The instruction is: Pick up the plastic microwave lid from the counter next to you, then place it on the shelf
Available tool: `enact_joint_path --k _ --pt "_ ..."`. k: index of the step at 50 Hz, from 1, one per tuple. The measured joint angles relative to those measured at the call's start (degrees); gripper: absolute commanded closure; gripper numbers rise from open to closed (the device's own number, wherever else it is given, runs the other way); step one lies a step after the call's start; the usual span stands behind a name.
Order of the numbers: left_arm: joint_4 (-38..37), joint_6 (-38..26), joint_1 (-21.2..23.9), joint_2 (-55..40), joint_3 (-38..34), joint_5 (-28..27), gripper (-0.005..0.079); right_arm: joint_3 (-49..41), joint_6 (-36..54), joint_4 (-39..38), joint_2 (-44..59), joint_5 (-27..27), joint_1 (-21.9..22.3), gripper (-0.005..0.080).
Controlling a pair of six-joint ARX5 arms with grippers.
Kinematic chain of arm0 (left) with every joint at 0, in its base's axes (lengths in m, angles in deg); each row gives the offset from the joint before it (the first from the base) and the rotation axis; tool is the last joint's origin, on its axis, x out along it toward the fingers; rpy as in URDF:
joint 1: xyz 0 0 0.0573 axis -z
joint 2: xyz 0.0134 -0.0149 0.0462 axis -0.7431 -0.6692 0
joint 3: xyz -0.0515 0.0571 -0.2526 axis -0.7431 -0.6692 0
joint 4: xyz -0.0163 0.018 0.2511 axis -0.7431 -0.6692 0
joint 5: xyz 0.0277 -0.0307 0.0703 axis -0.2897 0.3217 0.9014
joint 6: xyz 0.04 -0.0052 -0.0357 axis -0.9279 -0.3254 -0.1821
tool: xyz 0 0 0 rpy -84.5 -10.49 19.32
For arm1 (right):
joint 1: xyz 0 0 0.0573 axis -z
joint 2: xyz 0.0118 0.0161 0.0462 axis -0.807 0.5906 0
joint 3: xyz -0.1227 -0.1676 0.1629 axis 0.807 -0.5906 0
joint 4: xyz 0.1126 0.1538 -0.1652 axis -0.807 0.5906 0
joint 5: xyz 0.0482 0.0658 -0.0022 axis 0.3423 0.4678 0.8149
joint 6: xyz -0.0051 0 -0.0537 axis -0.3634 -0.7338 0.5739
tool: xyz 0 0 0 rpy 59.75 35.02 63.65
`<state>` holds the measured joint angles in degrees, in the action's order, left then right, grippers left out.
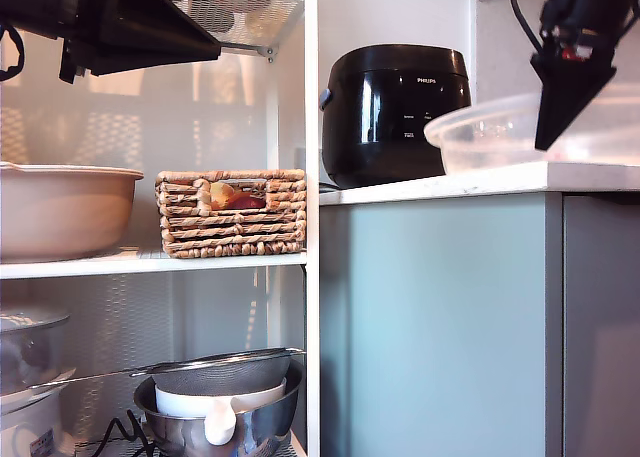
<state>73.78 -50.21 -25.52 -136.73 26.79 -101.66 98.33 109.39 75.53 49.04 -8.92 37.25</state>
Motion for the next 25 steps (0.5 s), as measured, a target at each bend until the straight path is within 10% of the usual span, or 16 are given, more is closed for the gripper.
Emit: enact_joint_path --k 25 --pt "0.13 32.74 0.00 0.00 4.92 0.63 0.0738 0.00 -1.49 1.77 -8.79 -9.66 -13.42 0.0763"
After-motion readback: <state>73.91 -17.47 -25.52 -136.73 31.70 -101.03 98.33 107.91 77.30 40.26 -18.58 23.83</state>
